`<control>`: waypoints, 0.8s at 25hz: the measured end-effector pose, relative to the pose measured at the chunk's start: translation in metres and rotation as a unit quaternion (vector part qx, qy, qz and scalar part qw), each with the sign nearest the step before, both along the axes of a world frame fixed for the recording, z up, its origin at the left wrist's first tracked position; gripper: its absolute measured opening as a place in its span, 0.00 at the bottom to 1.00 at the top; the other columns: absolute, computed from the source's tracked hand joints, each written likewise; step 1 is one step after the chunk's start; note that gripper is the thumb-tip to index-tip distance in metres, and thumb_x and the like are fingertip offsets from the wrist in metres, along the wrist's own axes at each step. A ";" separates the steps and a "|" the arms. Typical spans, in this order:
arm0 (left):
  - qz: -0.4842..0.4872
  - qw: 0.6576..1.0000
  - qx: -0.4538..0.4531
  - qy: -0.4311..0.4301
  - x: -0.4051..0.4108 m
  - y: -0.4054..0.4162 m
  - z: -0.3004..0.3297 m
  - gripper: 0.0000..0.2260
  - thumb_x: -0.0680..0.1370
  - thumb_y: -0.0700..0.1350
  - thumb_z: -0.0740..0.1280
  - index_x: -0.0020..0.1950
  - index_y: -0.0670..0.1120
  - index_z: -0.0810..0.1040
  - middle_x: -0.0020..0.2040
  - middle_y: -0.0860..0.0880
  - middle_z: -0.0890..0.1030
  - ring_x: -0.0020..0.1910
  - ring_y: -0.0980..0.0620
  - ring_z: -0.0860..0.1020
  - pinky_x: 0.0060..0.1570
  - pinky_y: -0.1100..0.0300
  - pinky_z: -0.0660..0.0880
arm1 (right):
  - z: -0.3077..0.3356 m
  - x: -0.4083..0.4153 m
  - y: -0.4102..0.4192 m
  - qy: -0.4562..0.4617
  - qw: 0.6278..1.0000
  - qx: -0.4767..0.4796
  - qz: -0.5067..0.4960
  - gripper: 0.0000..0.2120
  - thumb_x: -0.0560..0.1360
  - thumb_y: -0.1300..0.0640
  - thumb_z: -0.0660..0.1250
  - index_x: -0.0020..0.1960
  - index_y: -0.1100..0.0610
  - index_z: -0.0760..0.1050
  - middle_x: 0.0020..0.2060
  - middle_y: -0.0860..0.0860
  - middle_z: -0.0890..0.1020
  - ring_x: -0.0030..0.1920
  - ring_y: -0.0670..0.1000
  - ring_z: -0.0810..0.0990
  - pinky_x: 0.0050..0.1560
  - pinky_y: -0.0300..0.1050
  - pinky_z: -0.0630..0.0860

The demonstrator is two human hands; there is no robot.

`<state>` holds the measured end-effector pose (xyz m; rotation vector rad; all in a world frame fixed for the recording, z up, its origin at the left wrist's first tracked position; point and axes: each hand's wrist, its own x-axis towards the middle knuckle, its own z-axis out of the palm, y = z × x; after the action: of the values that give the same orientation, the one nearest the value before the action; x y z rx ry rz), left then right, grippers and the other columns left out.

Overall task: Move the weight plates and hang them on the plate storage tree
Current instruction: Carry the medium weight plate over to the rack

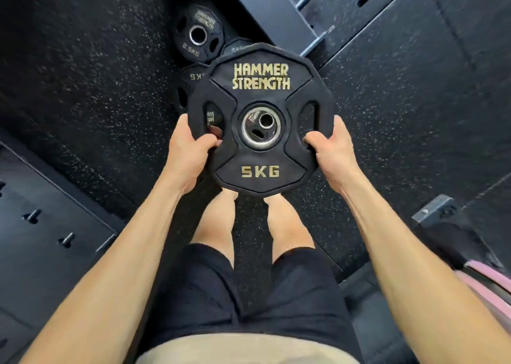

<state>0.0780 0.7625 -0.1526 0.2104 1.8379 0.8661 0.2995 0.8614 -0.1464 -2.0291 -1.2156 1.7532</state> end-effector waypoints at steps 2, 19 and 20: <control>0.015 0.999 0.047 0.021 -0.007 -0.008 0.085 0.14 0.70 0.32 0.65 0.52 0.46 0.74 0.45 0.51 0.79 0.45 0.56 0.77 0.45 0.62 0.76 | 0.082 -0.005 -0.010 0.038 0.999 0.029 -0.013 0.10 0.71 0.64 0.66 0.53 0.59 0.73 0.44 0.50 0.81 0.42 0.46 0.78 0.44 0.45 0.78; 0.332 0.896 0.287 0.073 0.028 -0.157 0.368 0.14 0.78 0.56 0.63 0.43 0.45 0.75 0.34 0.50 0.75 0.29 0.56 0.70 0.28 0.65 0.68 | 0.344 -0.052 -0.068 0.271 0.944 0.120 0.144 0.22 0.66 0.30 0.65 0.37 0.49 0.73 0.32 0.46 0.76 0.35 0.46 0.74 0.38 0.42 0.72; 0.376 0.878 0.284 0.089 0.044 -0.169 0.374 0.13 0.79 0.55 0.63 0.42 0.46 0.75 0.33 0.51 0.75 0.29 0.56 0.70 0.27 0.65 0.68 | 0.351 -0.053 -0.072 0.286 0.934 0.112 0.182 0.23 0.65 0.30 0.66 0.38 0.51 0.71 0.33 0.48 0.75 0.35 0.47 0.72 0.36 0.41 0.72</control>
<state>0.1219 0.5935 0.2212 -0.0839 1.7906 1.9916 0.2464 0.7897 0.2049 -1.0894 -1.5468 2.0403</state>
